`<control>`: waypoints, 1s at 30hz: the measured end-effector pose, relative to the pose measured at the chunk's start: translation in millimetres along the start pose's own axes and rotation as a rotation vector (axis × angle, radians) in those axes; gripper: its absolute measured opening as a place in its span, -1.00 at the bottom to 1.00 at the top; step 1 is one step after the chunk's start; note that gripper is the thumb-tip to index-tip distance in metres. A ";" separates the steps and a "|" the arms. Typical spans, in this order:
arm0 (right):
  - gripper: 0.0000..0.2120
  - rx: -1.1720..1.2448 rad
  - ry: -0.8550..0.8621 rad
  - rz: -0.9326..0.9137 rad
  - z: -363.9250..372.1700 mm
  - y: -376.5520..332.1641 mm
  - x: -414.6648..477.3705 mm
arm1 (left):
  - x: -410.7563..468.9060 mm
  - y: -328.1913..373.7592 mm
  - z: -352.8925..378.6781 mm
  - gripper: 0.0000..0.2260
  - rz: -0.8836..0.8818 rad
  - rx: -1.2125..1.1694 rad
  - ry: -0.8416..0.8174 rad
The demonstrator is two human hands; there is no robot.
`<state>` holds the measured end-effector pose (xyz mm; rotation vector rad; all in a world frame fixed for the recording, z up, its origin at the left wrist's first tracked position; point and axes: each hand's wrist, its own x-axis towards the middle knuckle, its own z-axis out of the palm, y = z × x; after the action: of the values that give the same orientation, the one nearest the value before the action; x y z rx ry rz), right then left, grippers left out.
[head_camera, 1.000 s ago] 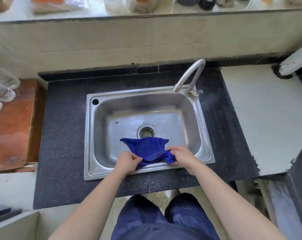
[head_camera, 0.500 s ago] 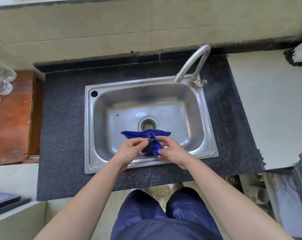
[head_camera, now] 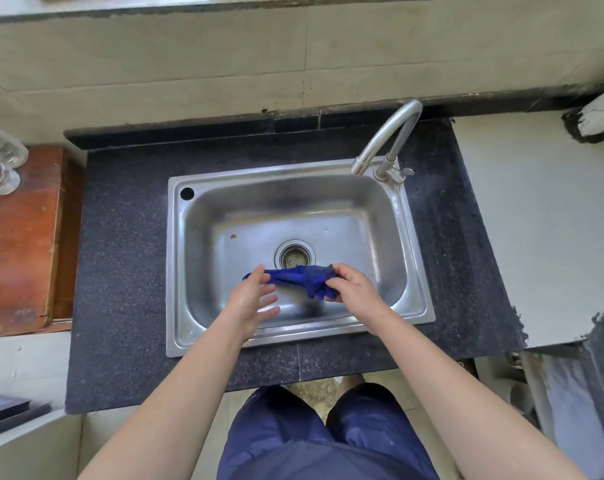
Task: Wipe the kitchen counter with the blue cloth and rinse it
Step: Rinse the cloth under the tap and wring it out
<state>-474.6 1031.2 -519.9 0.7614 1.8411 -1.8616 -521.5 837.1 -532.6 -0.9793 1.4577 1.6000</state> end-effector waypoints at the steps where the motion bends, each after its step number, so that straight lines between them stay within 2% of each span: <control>1: -0.77 0.073 -0.024 -0.007 -3.8 -8.3 -4.1 | 6.9 -1.6 3.2 -0.54 -0.084 -0.069 -0.019; 4: -0.79 0.189 -0.096 -0.029 -15.4 -27.6 -15.1 | 23.3 -8.1 24.9 -0.26 -0.294 -0.212 -0.078; 6: -0.87 0.205 -0.163 -0.041 -25.1 -33.2 -21.4 | 33.9 -12.7 44.9 -0.18 -0.396 -0.297 -0.179; 8: -0.86 0.176 -0.200 -0.013 -36.3 -34.2 -25.6 | 40.5 -13.2 64.7 -0.28 -0.427 -0.428 -0.332; 9: -0.85 0.129 -0.192 0.010 -42.2 -31.7 -26.1 | 40.5 -10.5 72.8 -0.35 -0.412 -0.495 -0.359; 10: -0.80 0.015 -0.157 0.027 -48.7 -26.8 -25.7 | 41.3 -7.3 78.3 -0.42 -0.379 -0.552 -0.337; 12: -0.71 -0.358 -0.061 0.037 -64.1 -11.9 -22.3 | 39.4 3.4 85.0 -0.62 -0.285 -0.575 -0.233; 14: -0.72 -0.657 -0.020 0.071 -77.7 5.3 -16.1 | 35.5 13.0 81.8 -0.78 -0.197 -0.549 -0.211; 16: -0.76 -0.709 0.004 0.114 -82.1 18.7 -8.5 | 36.1 15.6 72.2 -0.78 -0.094 -0.397 -0.222; 18: -0.78 -0.634 0.070 0.140 -75.1 21.6 -0.6 | 32.3 16.4 62.1 -0.61 -0.021 -0.216 -0.234; 20: -0.77 -0.352 0.123 0.175 -63.3 16.7 6.5 | 23.8 19.6 52.8 -0.59 0.057 -0.018 -0.224; 22: -0.81 -0.059 0.074 0.229 -50.8 10.7 10.4 | 16.7 23.4 43.3 -0.59 0.129 0.166 -0.196; 23: -0.83 -0.034 0.028 0.222 -45.9 10.1 13.2 | 14.7 25.4 38.0 -0.55 0.156 0.247 -0.177; 26: -0.83 -0.318 -0.051 0.083 -29.2 14.4 19.9 | 4.1 33.2 26.1 -0.49 0.285 0.510 -0.177; 28: -0.74 -0.474 0.002 -0.009 -17.3 15.6 22.2 | -5.4 38.2 19.0 -0.64 0.404 0.717 -0.134; 30: -0.66 -0.485 0.039 -0.083 -8.4 16.0 22.9 | -11.6 43.6 11.2 -0.79 0.545 0.978 0.019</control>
<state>-481.1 1040.8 -546.7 0.5546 2.2517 -1.3581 -556.5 844.7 -502.9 -0.0237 2.2891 0.9383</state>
